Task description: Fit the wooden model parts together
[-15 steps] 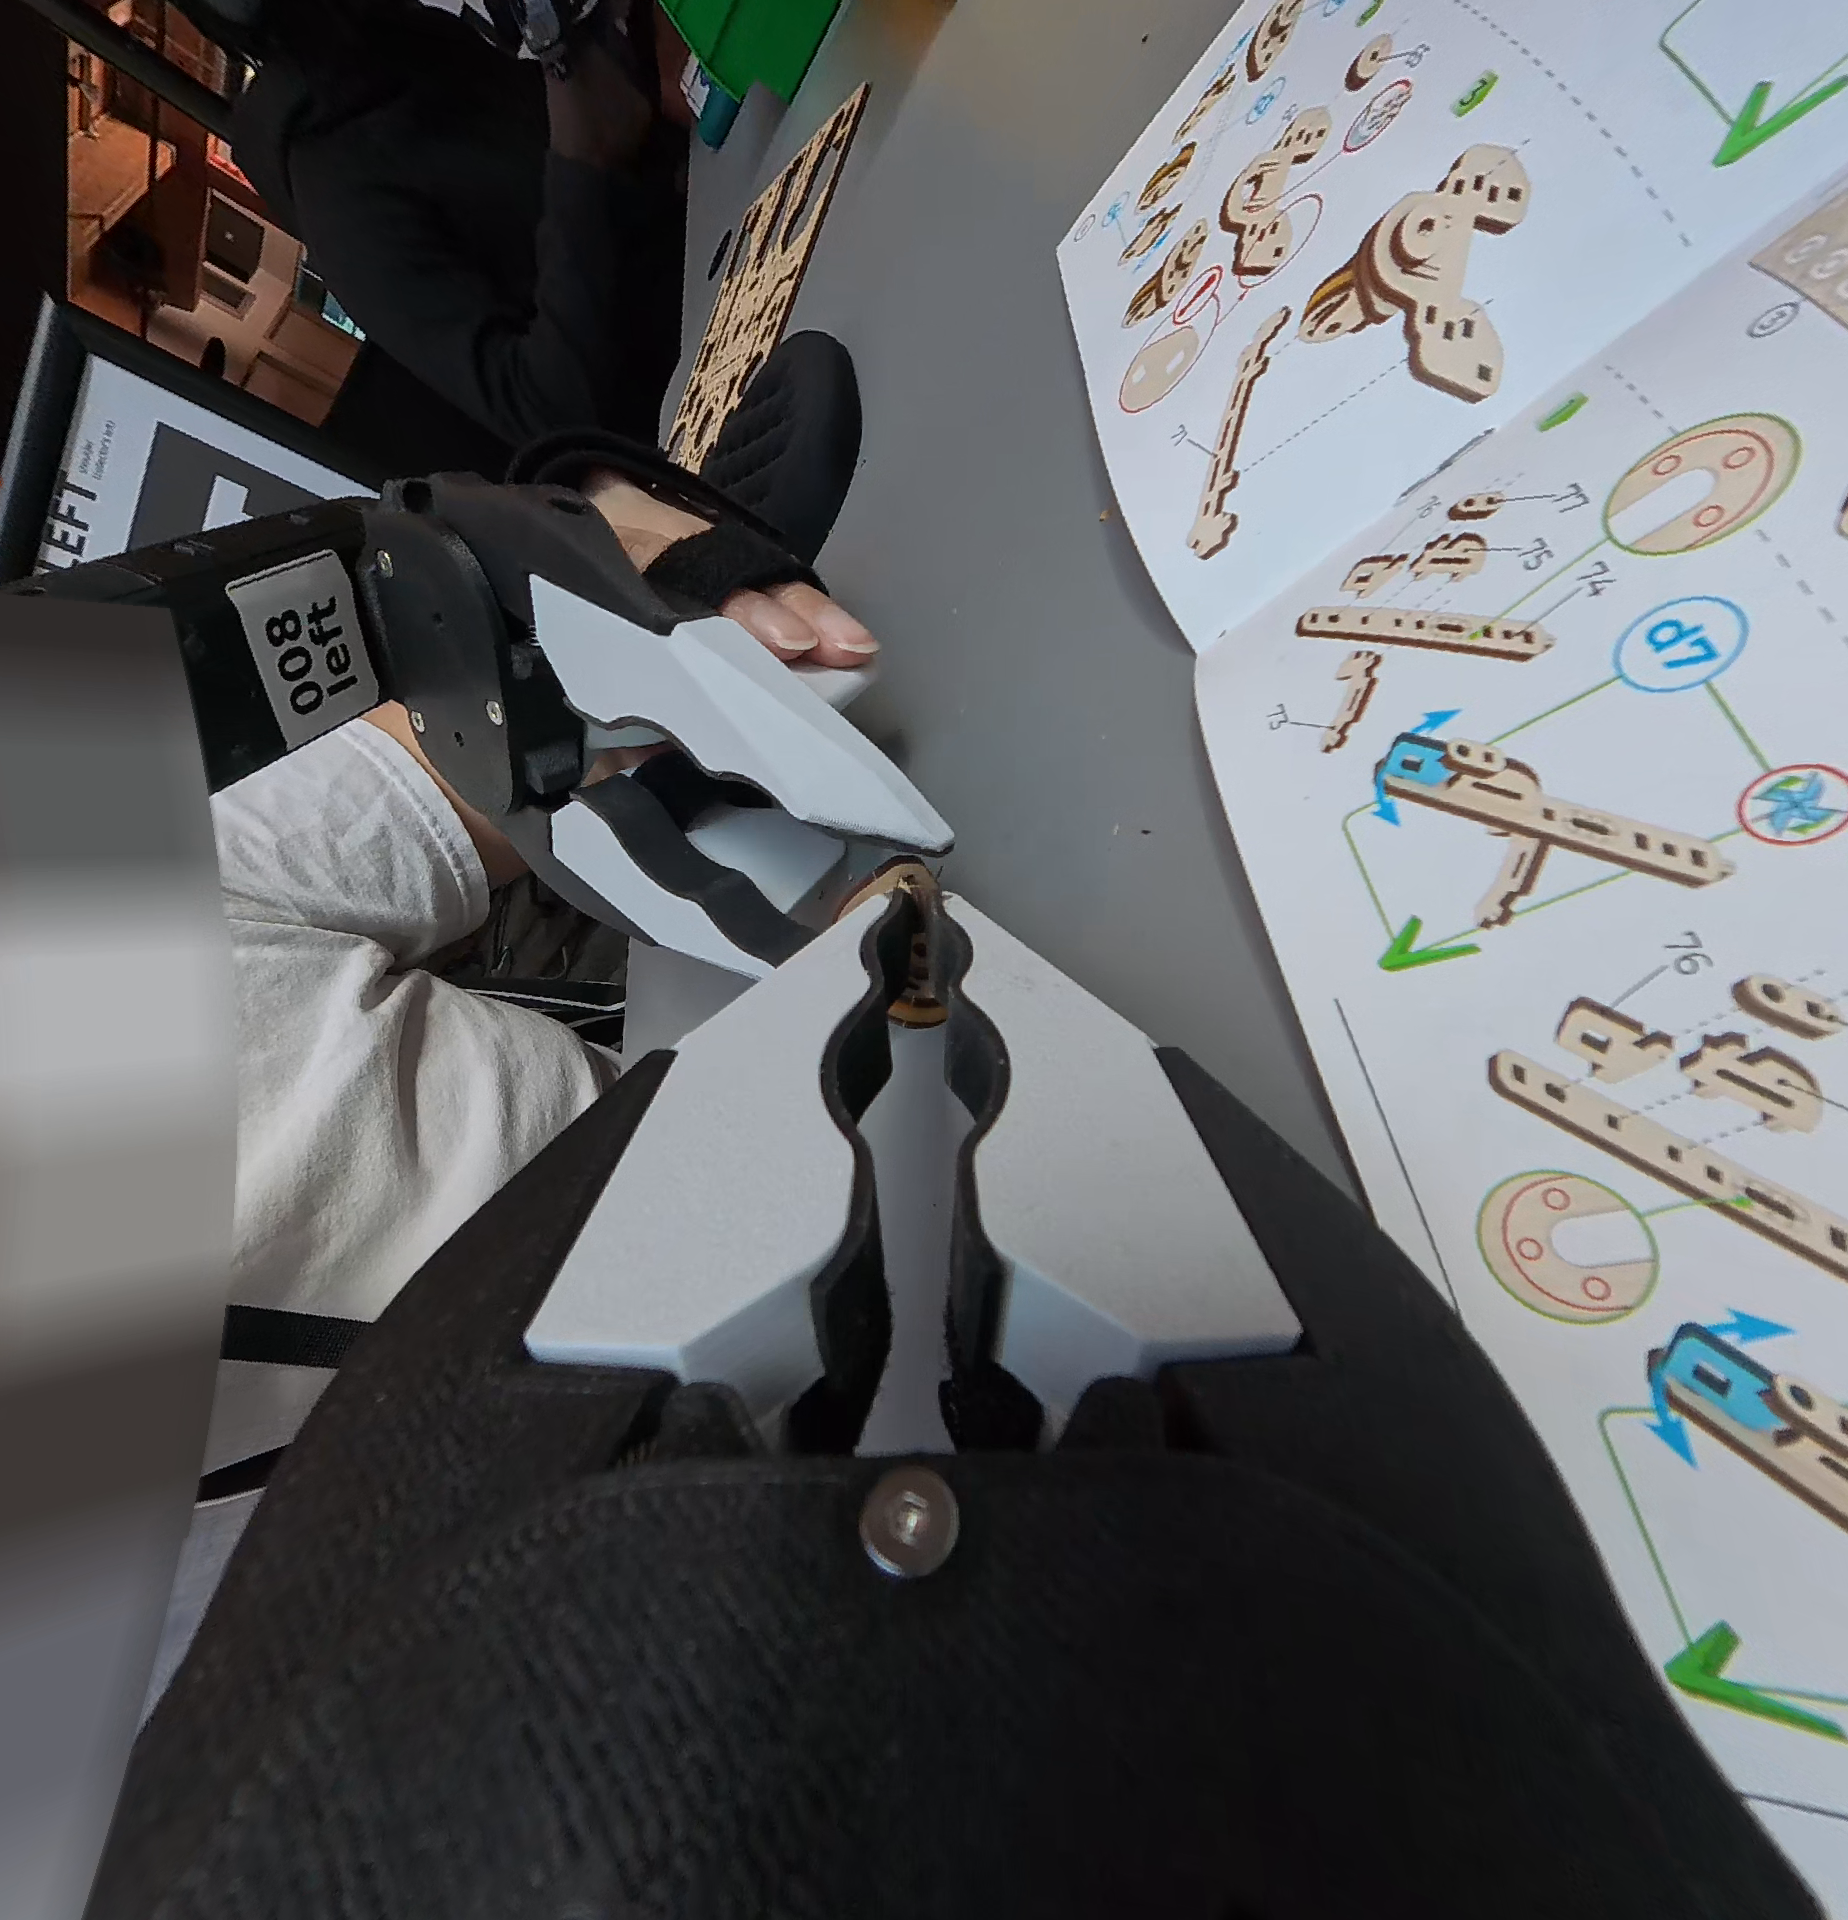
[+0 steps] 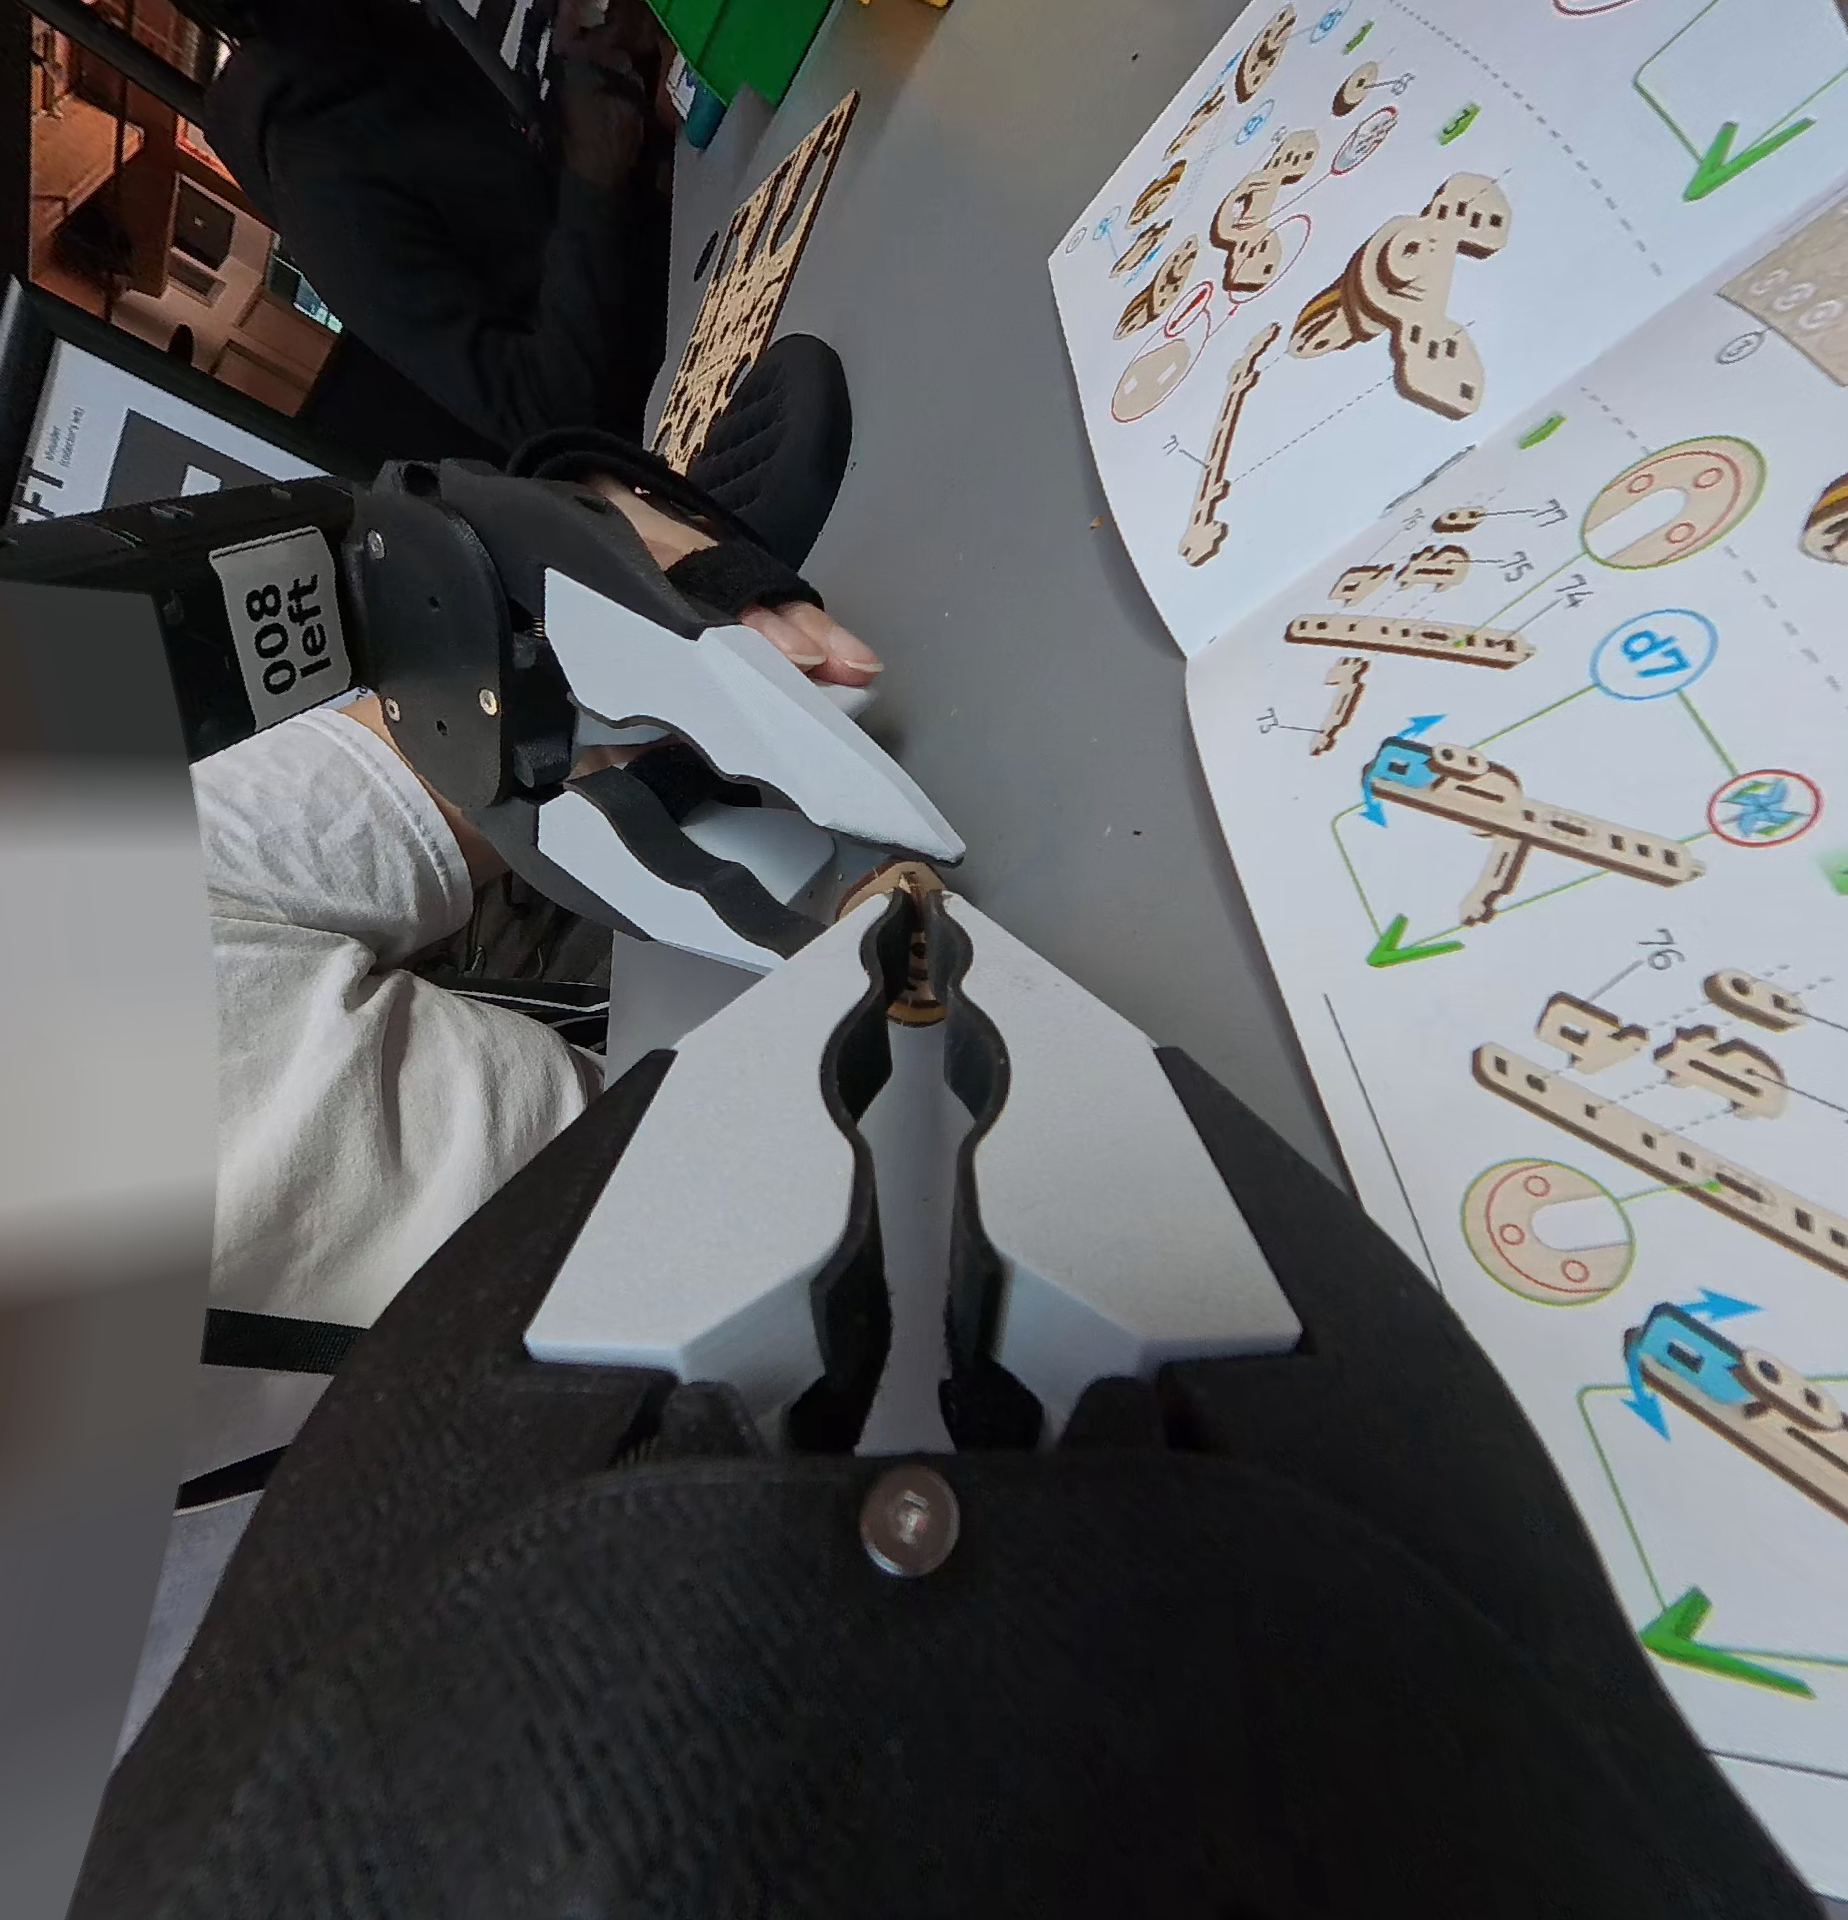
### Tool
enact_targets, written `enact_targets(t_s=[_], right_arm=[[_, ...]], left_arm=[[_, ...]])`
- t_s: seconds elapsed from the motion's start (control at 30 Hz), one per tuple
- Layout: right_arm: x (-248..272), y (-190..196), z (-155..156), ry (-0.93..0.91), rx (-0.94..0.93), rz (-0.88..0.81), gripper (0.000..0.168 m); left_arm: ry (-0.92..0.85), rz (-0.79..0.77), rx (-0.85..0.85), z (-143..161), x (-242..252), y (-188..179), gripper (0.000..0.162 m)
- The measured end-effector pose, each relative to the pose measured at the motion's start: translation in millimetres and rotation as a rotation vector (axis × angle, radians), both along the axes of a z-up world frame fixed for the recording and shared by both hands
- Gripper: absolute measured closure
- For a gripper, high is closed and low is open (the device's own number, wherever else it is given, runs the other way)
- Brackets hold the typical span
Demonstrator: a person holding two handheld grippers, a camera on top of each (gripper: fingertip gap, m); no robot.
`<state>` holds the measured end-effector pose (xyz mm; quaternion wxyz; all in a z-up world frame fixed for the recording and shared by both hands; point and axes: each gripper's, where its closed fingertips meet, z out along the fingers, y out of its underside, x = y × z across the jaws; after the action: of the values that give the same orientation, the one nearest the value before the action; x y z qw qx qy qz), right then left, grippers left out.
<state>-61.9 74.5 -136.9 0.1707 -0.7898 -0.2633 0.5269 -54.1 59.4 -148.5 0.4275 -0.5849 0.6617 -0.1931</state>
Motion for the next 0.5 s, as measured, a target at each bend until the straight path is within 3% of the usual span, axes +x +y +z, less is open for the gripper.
enact_targets(t_s=[0.5], right_arm=[[-0.2, -4.1, -2.0, 0.010, -0.019, 0.001, 0.168]], left_arm=[[0.012, -0.036, 0.004, -1.5, 0.8, -4.1, 0.131]])
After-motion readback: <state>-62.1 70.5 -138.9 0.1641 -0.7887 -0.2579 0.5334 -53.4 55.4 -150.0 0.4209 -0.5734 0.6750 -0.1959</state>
